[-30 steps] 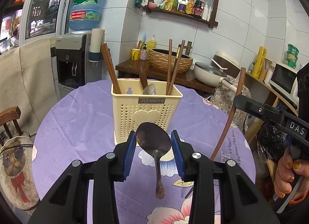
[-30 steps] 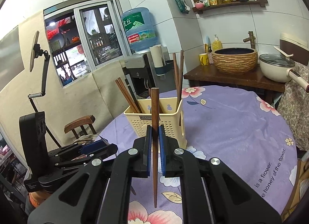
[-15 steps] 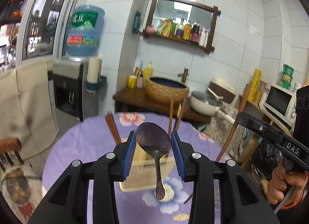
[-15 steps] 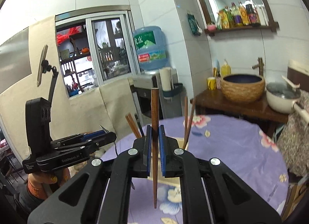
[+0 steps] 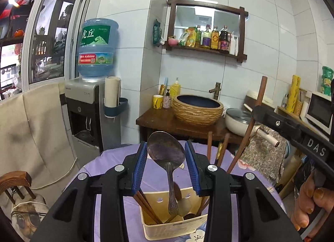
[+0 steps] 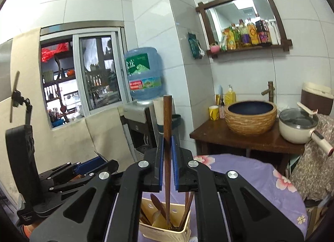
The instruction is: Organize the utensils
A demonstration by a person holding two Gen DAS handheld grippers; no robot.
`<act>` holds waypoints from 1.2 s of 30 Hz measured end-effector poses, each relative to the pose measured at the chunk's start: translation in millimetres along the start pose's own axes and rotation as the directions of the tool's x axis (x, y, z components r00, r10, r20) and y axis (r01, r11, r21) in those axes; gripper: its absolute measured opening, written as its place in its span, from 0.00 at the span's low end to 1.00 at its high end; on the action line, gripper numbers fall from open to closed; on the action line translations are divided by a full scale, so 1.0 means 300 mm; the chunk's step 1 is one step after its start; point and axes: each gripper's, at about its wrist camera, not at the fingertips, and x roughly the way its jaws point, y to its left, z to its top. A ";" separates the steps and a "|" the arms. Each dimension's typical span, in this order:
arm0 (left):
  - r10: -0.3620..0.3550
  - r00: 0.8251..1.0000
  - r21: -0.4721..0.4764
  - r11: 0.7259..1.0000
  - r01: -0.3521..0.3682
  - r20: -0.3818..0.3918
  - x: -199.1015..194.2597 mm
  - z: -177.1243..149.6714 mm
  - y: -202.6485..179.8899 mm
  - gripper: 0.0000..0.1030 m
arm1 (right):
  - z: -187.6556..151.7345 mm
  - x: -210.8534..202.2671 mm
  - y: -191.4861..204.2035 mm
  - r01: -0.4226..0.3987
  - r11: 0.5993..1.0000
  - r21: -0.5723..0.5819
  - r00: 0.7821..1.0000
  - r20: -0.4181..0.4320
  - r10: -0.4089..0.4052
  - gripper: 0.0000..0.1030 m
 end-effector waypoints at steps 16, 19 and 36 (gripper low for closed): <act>0.032 0.995 -0.017 0.999 -0.034 -0.095 0.127 -0.227 0.023 0.35 | -0.259 0.105 -0.011 0.046 0.997 -0.054 0.996 -0.080 -0.050 0.08; 0.036 0.993 -0.011 0.999 -0.037 -0.114 0.143 -0.254 0.024 0.35 | -0.278 0.111 -0.020 0.044 0.998 -0.045 0.995 -0.091 -0.048 0.08; 0.071 0.997 -0.002 0.998 -0.071 -0.034 -0.018 -0.286 0.022 0.85 | -0.315 0.027 -0.050 0.099 0.994 -0.047 0.995 -0.007 -0.100 0.59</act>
